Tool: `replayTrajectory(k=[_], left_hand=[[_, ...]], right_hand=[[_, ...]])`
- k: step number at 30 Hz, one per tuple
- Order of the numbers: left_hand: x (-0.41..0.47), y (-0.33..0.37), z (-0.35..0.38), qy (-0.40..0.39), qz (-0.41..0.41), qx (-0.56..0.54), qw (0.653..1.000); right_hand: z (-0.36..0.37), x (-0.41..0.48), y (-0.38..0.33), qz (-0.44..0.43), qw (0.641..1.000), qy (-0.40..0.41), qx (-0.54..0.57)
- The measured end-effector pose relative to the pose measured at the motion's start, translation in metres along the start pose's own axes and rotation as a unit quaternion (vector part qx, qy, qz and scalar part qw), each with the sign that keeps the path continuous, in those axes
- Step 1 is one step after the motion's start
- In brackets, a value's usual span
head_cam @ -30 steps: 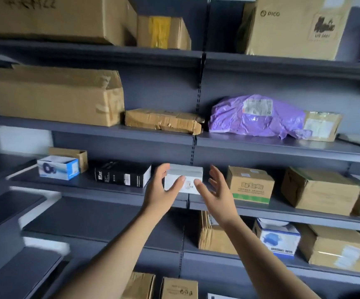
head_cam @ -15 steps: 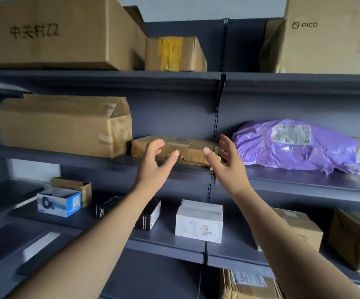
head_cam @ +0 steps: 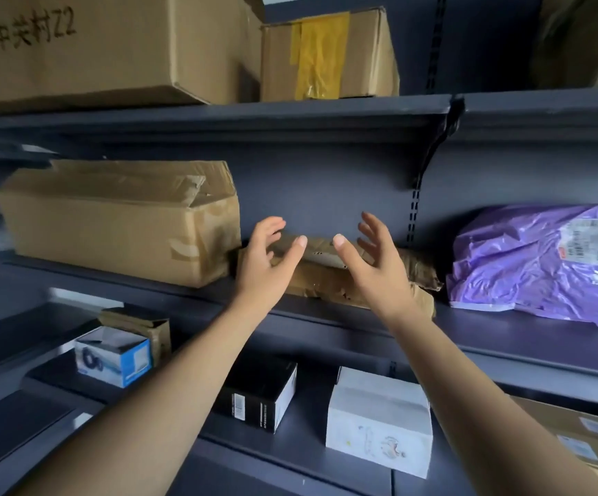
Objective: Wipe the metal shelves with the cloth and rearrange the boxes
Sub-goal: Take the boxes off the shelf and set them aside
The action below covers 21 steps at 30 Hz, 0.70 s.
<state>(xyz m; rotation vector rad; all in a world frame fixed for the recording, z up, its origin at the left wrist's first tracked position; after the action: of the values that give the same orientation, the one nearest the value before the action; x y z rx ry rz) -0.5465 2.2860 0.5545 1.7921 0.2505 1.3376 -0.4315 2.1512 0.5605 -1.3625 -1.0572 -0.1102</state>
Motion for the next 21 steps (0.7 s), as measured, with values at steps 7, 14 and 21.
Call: replayTrajectory(k=[7,14,21], left_hand=[[0.025,-0.008,-0.045,-0.014,0.021,-0.038,0.999],[0.057,-0.011,-0.124,-0.059,0.069,-0.067,0.994],[0.097,-0.013,-0.231,-0.069,0.138,-0.071,0.985]], right_hand=[[0.055,0.017,-0.013,-0.012,1.000,0.006,-0.005],[0.138,0.025,-0.049,-0.041,0.999,0.027,-0.013],[0.235,0.032,-0.096,-0.076,0.996,0.047,-0.023]])
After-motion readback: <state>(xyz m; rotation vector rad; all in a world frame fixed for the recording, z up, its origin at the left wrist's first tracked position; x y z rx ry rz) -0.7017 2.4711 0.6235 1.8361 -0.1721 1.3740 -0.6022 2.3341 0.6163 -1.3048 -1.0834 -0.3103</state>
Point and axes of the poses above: each hand's wrist, its own x-axis towards the middle knuckle, its own z-axis out of the palm, y = z × x, the point moved 2 cm from there along x, towards the middle knuckle, and after that the axes turned 3 degrees about -y, right-handed, at the moved point
